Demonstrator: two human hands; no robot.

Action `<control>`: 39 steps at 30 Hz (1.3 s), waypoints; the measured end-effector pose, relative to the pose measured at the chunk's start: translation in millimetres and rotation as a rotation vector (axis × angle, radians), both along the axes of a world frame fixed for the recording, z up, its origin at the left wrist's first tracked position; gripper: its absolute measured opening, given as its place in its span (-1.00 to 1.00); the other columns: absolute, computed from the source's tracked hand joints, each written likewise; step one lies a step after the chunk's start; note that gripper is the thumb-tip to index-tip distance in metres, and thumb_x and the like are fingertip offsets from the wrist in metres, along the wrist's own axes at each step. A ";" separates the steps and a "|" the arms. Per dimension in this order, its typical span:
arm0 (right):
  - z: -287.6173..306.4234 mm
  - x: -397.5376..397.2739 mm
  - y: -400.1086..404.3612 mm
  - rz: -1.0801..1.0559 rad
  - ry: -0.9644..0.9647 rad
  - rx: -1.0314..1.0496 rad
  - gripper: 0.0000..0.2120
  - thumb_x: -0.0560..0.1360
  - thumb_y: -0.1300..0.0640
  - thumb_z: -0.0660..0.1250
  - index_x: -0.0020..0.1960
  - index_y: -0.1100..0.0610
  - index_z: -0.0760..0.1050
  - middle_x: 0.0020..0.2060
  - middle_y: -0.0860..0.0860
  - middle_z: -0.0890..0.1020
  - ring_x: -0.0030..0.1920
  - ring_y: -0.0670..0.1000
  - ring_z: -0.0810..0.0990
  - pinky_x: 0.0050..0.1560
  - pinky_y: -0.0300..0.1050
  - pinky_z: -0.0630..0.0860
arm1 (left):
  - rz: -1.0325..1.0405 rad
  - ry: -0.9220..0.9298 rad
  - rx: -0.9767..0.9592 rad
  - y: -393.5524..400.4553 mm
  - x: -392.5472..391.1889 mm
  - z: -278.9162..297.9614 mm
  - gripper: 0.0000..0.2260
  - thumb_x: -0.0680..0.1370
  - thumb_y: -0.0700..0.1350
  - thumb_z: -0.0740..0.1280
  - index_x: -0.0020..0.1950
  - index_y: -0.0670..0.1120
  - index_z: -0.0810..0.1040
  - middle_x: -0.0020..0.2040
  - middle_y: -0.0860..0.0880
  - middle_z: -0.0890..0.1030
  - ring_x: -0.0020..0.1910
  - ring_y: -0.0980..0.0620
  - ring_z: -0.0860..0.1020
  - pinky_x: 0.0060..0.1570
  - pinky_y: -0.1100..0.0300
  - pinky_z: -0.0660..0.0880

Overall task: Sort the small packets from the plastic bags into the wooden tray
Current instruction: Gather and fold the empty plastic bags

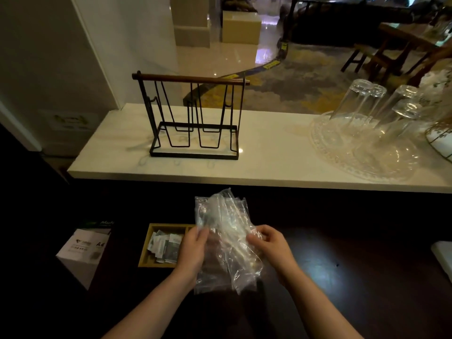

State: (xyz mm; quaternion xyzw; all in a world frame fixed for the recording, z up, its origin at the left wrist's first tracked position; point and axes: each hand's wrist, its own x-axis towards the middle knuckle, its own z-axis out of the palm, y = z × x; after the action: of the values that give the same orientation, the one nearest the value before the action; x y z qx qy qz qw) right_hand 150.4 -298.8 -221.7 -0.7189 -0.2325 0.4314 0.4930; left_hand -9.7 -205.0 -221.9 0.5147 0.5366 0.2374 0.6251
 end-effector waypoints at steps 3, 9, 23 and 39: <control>-2.8 -8.4 3.5 -0.134 -0.183 -0.031 -0.93 0.42 0.16 0.42 -0.21 0.12 0.55 -0.39 0.01 0.62 -0.44 -0.12 0.56 -0.32 -0.14 0.50 | 0.086 -0.013 0.036 -3.0 -2.5 -1.9 -0.80 0.64 -0.04 0.13 -0.03 -0.04 0.51 0.00 -0.14 0.62 0.03 -0.13 0.59 0.12 -0.09 0.50; 7.0 -32.6 -2.4 -0.315 -0.503 -0.045 -0.87 0.47 0.05 0.36 -0.23 0.02 0.46 -0.38 -0.08 0.57 -0.32 -0.07 0.55 -0.26 -0.03 0.47 | 0.167 -0.062 0.099 -14.7 -1.4 11.6 -0.76 0.65 0.03 0.03 0.03 0.03 0.47 -0.01 0.02 0.54 0.06 -0.06 0.52 -0.07 0.16 0.45; 4.8 -38.7 -20.5 -0.196 -0.318 0.223 -0.76 0.42 -0.05 0.37 -0.33 0.05 0.43 -0.40 -0.10 0.50 -0.33 -0.10 0.44 -0.27 -0.17 0.38 | 0.062 -0.240 0.122 -20.0 -9.2 34.7 -0.80 0.61 -0.22 0.20 -0.08 0.06 0.51 -0.08 0.11 0.58 -0.03 0.21 0.60 -0.09 0.35 0.44; 78.2 16.7 24.9 -0.076 -0.384 0.273 -0.81 0.47 0.10 0.40 -0.32 0.01 0.53 -0.55 -0.09 0.54 -0.53 -0.16 0.46 -0.41 -0.20 0.40 | -0.340 -0.040 0.172 -2.8 -33.7 26.6 -0.86 0.57 -0.17 0.27 0.08 -0.01 0.55 0.04 0.03 0.64 0.01 0.12 0.58 0.04 0.21 0.47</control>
State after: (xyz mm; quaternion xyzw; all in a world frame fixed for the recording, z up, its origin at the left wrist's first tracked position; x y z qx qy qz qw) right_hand 167.1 -273.9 -143.5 -0.7226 -0.3512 0.2325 0.5482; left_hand -43.4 -207.8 -195.3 0.6445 0.4073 0.1834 0.6206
